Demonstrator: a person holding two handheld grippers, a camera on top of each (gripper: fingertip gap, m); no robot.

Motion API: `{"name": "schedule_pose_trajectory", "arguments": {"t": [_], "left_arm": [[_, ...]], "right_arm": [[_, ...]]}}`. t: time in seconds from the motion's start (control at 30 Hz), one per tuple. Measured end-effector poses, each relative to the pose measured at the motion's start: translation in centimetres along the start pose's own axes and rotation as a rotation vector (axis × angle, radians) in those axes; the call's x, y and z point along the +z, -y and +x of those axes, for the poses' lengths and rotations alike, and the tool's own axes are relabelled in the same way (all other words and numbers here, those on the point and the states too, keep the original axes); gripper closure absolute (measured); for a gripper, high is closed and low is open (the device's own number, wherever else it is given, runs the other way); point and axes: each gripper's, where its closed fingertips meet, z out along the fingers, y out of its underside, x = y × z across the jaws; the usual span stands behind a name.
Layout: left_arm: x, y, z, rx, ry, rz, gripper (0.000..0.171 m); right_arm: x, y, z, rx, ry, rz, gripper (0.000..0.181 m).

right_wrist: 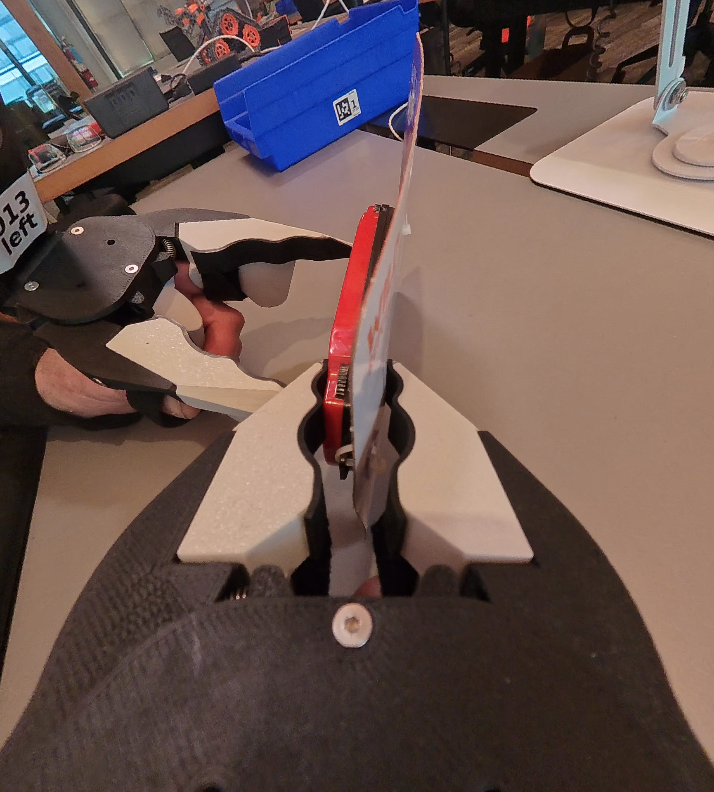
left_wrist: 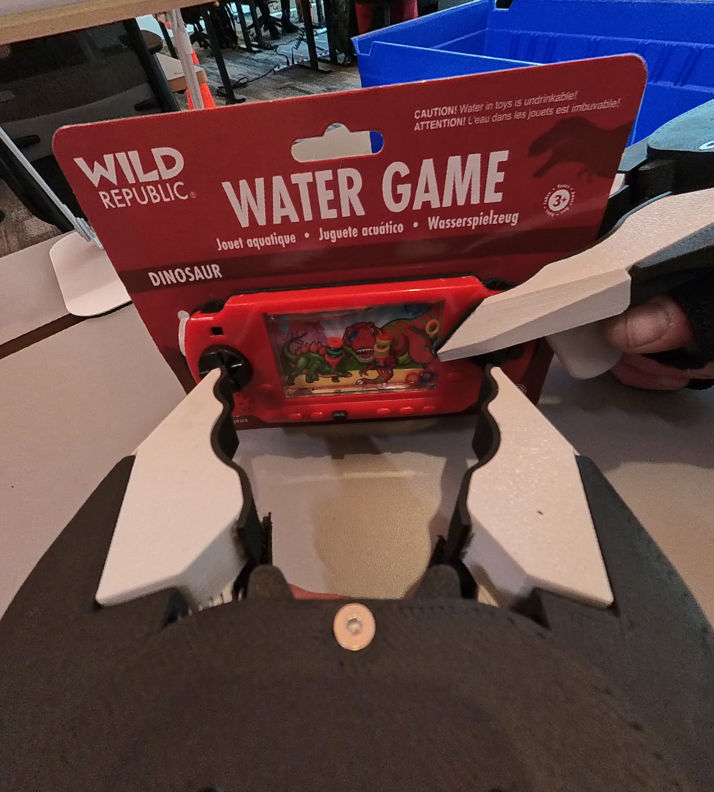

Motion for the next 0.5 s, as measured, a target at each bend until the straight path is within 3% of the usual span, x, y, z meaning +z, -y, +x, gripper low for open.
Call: {"name": "schedule_pose_trajectory", "arguments": {"t": [0.5], "left_arm": [[-0.04,-0.11,-0.02,-0.001,0.002,-0.004,0.060]], "right_arm": [[0.02,-0.09,-0.05,-0.003,0.001,-0.004,0.159]]}}
